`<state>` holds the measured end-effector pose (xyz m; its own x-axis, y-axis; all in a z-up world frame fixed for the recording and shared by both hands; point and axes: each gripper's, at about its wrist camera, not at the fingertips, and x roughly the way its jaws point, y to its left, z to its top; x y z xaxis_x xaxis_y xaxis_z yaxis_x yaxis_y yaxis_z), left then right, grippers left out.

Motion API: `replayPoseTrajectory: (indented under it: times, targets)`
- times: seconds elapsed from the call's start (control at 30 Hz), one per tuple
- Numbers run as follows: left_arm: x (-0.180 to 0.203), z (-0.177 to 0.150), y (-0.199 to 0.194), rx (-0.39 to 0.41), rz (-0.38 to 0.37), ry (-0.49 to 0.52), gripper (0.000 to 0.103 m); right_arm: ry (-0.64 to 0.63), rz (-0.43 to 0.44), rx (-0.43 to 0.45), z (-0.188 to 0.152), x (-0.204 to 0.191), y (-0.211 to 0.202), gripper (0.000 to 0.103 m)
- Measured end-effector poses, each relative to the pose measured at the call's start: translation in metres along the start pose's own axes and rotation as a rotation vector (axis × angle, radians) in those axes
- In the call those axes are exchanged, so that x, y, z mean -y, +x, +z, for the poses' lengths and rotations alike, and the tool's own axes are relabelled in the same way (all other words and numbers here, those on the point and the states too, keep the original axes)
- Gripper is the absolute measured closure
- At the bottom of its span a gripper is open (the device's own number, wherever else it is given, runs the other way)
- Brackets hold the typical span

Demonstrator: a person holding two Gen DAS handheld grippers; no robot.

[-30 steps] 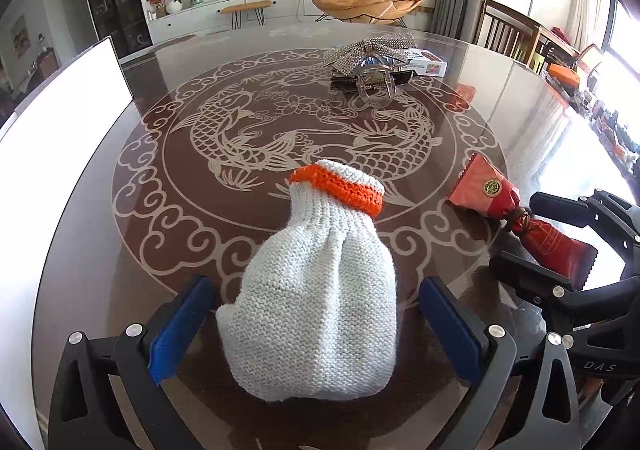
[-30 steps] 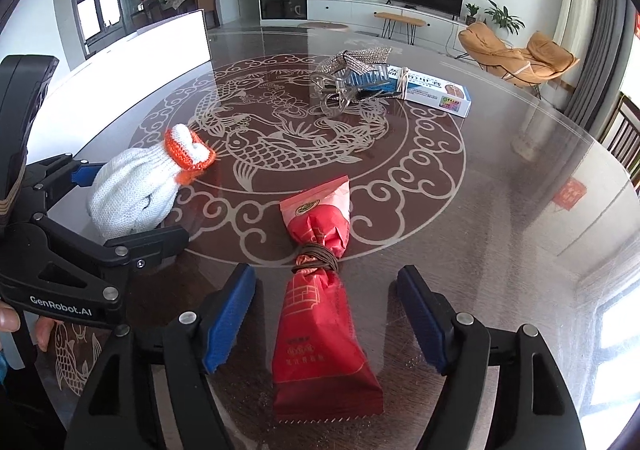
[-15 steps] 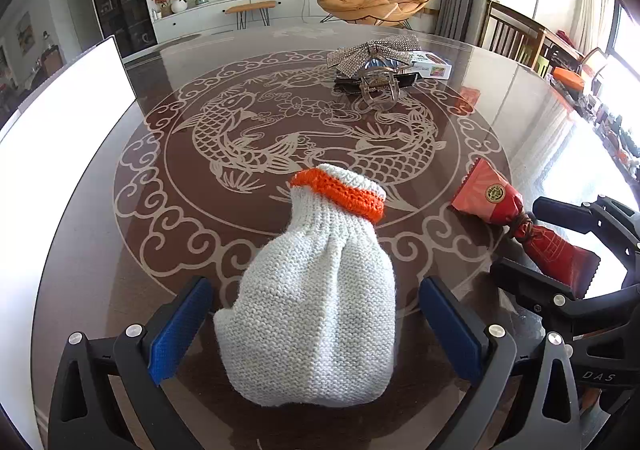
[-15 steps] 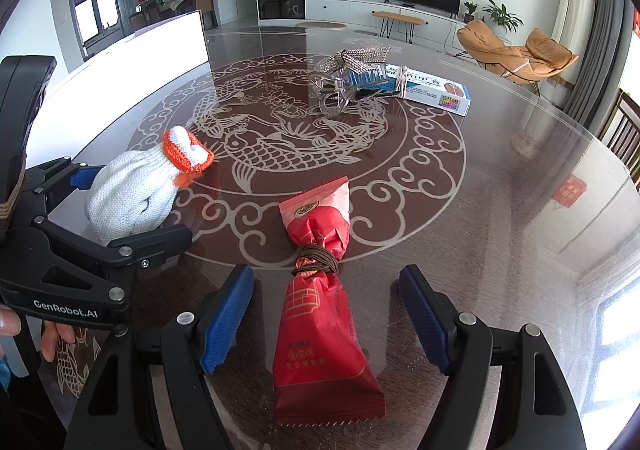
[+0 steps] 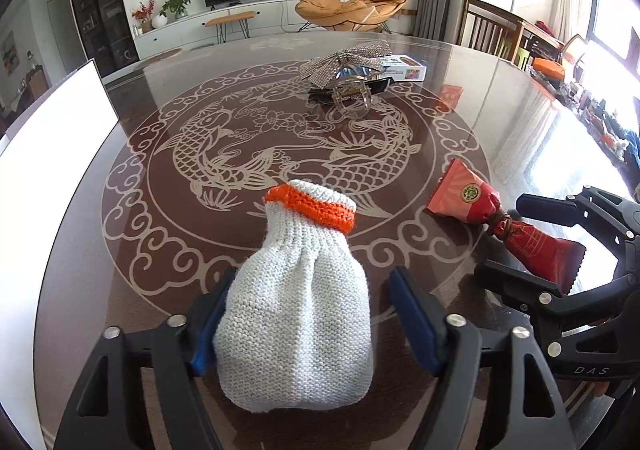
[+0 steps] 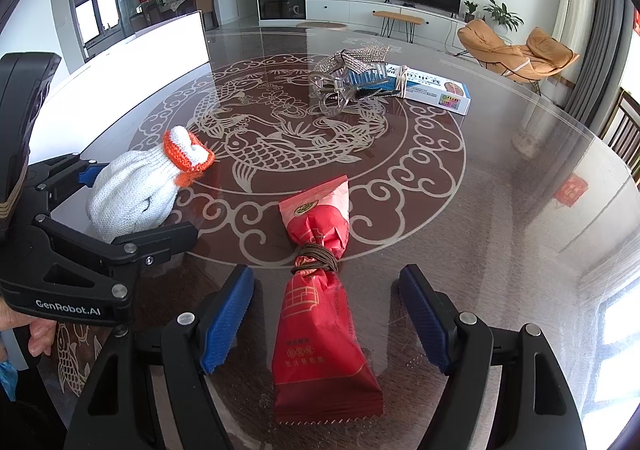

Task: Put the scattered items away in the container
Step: 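Grasp the white orange-cuffed glove with left gripper while right holds the red bag, then carry glove and red bag over the white box and open both grippers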

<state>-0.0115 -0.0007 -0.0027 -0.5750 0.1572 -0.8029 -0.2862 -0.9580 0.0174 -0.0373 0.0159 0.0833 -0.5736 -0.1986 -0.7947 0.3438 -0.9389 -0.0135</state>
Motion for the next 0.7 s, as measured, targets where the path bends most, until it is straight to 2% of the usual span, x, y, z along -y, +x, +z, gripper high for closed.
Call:
replayPoseTrajectory:
  times: [0.03,0.07,0.1,0.17,0.23,0.3,0.4,0.47,0.53,0.6,0.7]
  targets:
    - [0.004,0.000,-0.003,-0.004,-0.012,0.012,0.067,0.008,-0.003,-0.001,-0.002,0.000,-0.002,0.030]
    - [0.006,-0.002,-0.005,-0.009,-0.024,0.008,0.069,0.021,-0.016,0.005,-0.005,0.001,-0.006,0.047]
    - [0.005,-0.004,-0.007,-0.008,-0.056,-0.013,0.070,0.042,-0.024,0.010,-0.008,0.003,-0.011,0.074]
    - [0.000,-0.008,-0.012,-0.008,-0.126,-0.086,0.070,0.108,0.006,-0.001,-0.013,0.011,-0.018,0.079]
    - [-0.007,-0.014,-0.019,-0.014,-0.209,-0.168,0.070,0.149,0.017,0.003,-0.020,0.016,-0.024,0.079]
    - [-0.007,-0.020,-0.037,-0.001,-0.250,-0.198,0.070,0.235,0.073,0.022,-0.026,0.023,-0.037,0.079]
    - [0.001,-0.027,-0.063,0.033,-0.260,-0.176,0.070,0.332,0.182,0.083,-0.033,0.021,-0.059,0.079]
    - [-0.001,-0.031,-0.066,0.013,-0.292,-0.197,0.070,0.348,0.207,0.072,-0.036,0.013,-0.058,0.079]
    - [-0.008,-0.035,-0.073,0.001,-0.328,-0.232,0.070,0.378,0.267,0.060,-0.036,0.005,-0.055,0.079]
    - [-0.018,-0.039,-0.087,0.012,-0.328,-0.246,0.070,0.371,0.312,0.050,-0.033,-0.009,-0.055,0.079]
    - [-0.046,-0.046,-0.114,0.046,-0.301,-0.268,0.070,0.290,0.347,0.034,-0.017,-0.038,-0.058,0.079]
